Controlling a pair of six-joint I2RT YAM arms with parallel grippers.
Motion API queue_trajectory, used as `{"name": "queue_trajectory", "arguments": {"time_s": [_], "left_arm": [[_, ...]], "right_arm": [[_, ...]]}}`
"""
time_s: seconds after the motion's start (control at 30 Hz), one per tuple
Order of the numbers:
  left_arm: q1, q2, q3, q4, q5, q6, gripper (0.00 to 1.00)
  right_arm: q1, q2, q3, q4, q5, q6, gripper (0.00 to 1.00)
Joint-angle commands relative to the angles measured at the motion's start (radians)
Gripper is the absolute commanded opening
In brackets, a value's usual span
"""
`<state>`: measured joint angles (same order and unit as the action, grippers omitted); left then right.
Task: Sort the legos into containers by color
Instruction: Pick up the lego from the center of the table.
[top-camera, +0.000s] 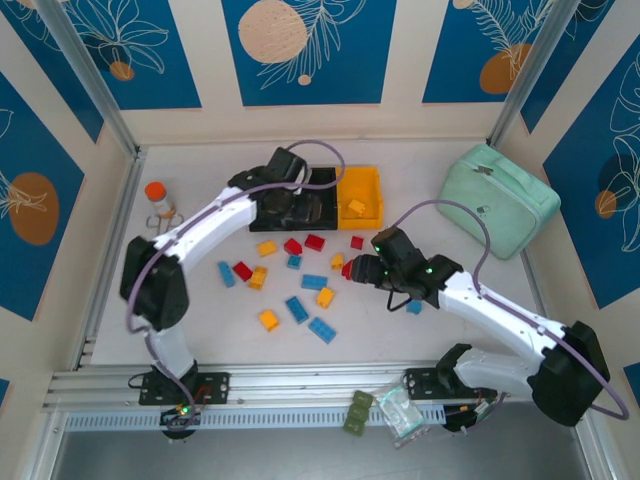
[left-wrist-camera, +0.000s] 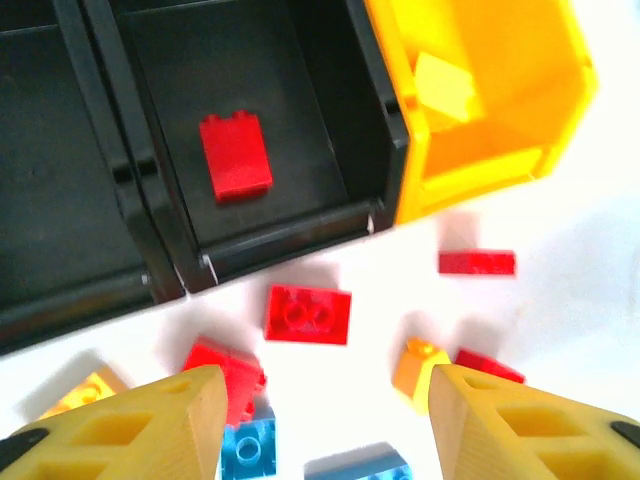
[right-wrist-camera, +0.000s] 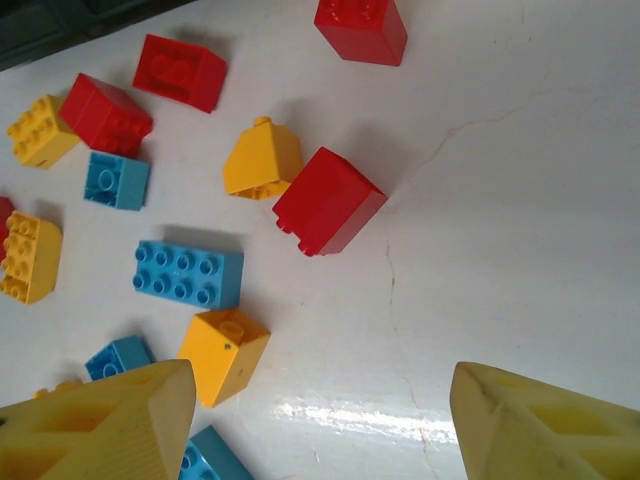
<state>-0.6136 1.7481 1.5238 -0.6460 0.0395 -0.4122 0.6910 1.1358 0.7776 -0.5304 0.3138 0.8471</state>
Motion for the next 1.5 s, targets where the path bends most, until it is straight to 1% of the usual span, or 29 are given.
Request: {"name": "queue_trajectory", "arguments": {"time_s": [0.0, 0.13, 0.2, 0.3, 0.43, 0.67, 0.77, 1.0, 1.1, 1.23, 1.4, 1.47], "left_arm": [[-0.004, -0.115, -0.188, 0.094, 0.072, -0.033, 0.56], [-0.004, -0.284, -0.424, 0.164, 0.104, -0.075, 0.58], [-0.004, -0.347, -0.507, 0.179, 0.114, -0.086, 0.58], [-0.002, -0.416, -0.583, 0.176, 0.091, -0.098, 0.60], [-0.002, -0.438, -0.617, 0.166, 0.084, -0.101, 0.61], [-0.002, -0.414, -0.614, 0.170, 0.089, -0.112, 0.61], [-0.002, -0.408, -0.615, 0.172, 0.089, -0.116, 0.61], [-0.002, -0.389, -0.626, 0.188, 0.091, -0.125, 0.61], [-0.002, -0.377, -0.625, 0.195, 0.100, -0.131, 0.61], [-0.002, -0.371, -0.625, 0.206, 0.103, -0.140, 0.61], [-0.002, -0.366, -0.623, 0.206, 0.109, -0.143, 0.61], [-0.002, -0.365, -0.623, 0.207, 0.111, -0.145, 0.61]], "right_arm": [[-0.008, 0.090, 0.068, -0.042, -0.025, 0.033, 0.70], [-0.022, 0.215, 0.124, -0.036, -0.033, 0.062, 0.71], [-0.031, 0.268, 0.147, -0.029, -0.037, 0.073, 0.71], [-0.043, 0.350, 0.187, -0.022, -0.042, 0.078, 0.71], [-0.048, 0.456, 0.253, -0.029, -0.042, 0.081, 0.71], [-0.059, 0.570, 0.309, -0.036, -0.042, 0.093, 0.69], [-0.061, 0.587, 0.312, -0.040, -0.038, 0.099, 0.65], [-0.077, 0.562, 0.258, -0.034, -0.031, 0.105, 0.58], [-0.081, 0.544, 0.236, -0.034, -0.027, 0.108, 0.58], [-0.069, 0.520, 0.213, -0.034, -0.017, 0.110, 0.62], [-0.050, 0.486, 0.191, -0.034, 0.004, 0.119, 0.61], [-0.048, 0.480, 0.184, -0.035, 0.006, 0.120, 0.60]]}}
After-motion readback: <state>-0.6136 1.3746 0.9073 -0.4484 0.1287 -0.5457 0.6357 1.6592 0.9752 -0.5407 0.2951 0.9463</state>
